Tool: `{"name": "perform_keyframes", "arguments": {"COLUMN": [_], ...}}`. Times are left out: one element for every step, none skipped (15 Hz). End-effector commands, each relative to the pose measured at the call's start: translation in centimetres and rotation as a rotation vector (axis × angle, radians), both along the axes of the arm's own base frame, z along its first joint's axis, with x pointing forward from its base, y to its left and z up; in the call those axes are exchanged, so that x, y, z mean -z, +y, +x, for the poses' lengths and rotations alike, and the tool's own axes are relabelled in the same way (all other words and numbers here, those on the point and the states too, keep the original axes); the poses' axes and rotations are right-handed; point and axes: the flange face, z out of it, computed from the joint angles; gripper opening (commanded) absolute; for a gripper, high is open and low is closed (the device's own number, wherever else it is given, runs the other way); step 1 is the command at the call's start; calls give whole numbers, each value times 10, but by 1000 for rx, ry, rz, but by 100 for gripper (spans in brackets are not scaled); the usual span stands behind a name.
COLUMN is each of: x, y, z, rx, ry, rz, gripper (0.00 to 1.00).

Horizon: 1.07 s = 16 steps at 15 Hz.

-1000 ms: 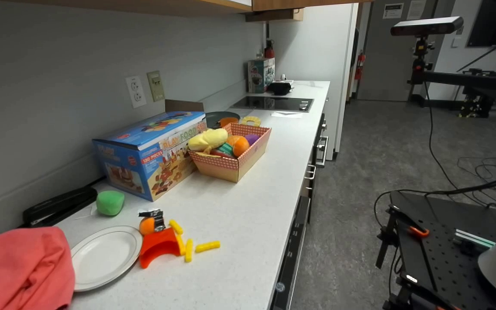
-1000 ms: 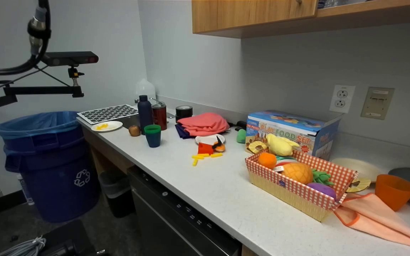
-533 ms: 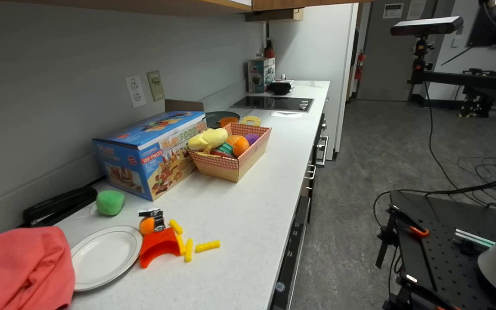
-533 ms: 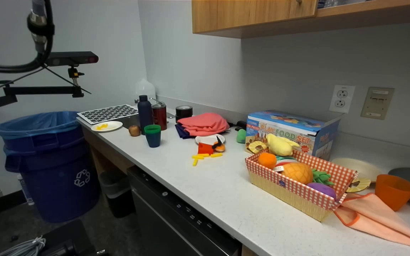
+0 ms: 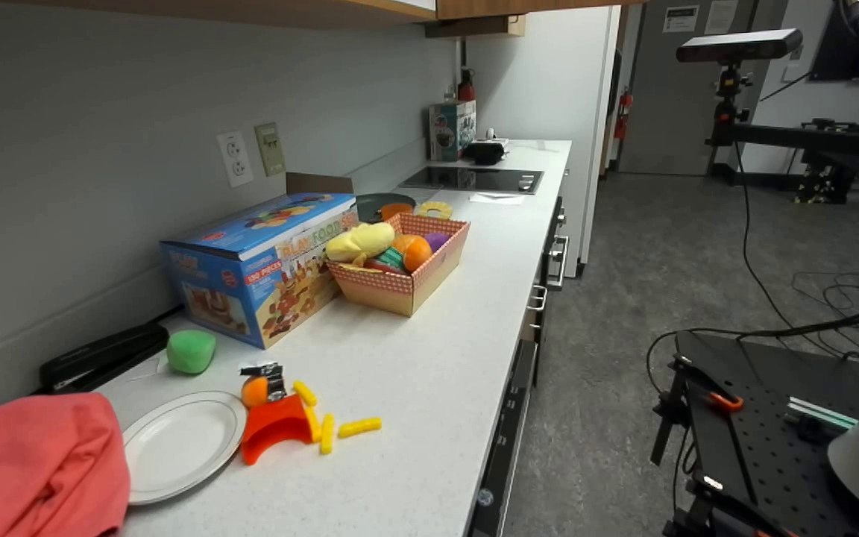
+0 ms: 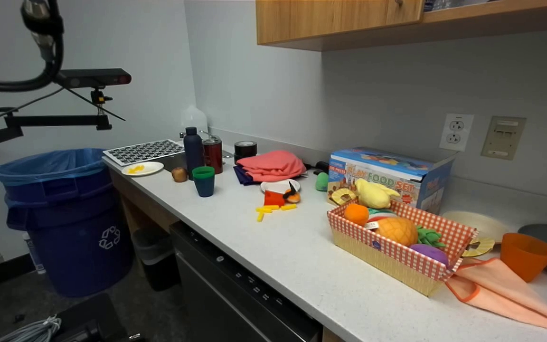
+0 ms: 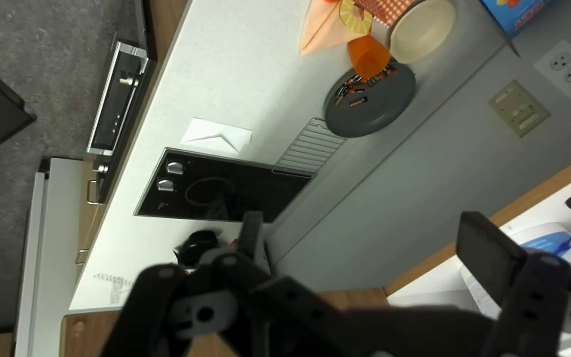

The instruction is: Close the cabinet door

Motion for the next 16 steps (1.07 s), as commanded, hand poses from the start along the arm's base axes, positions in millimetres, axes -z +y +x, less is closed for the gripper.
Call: {"name": "perform_keyframes", "arguments": {"x": [-3,-3,-4,-5,-5,-7,-11,-15,-18,-23,-27,-30,-33,-35,-37,-39], "y": [-11,-21,-37,-50,-67,-83,-98,-114,-128,-141,-153,-162,-170,-176,-182,-188], "z": [3,4,2,1,-3,-5,-8,-13,-16,-21,-25,-27,-29,-32,-33,-34], "rx": [5,13,18,11,2,-7,-28,-47,-64,-86,-125,-158,-182,-205,-214,-217], "ry": [-5,2,8,22,38,54,71,84,97,113,139,161,187,208,225,238], "rz": [-9,-19,-33,-44,-62,-70,-78,-97,-120,-158,-194,-223,-251,-267,-292,-312], "gripper": [100,100,100,100,100,100,100,100,100,100,100,100,100,100,100,100]}}
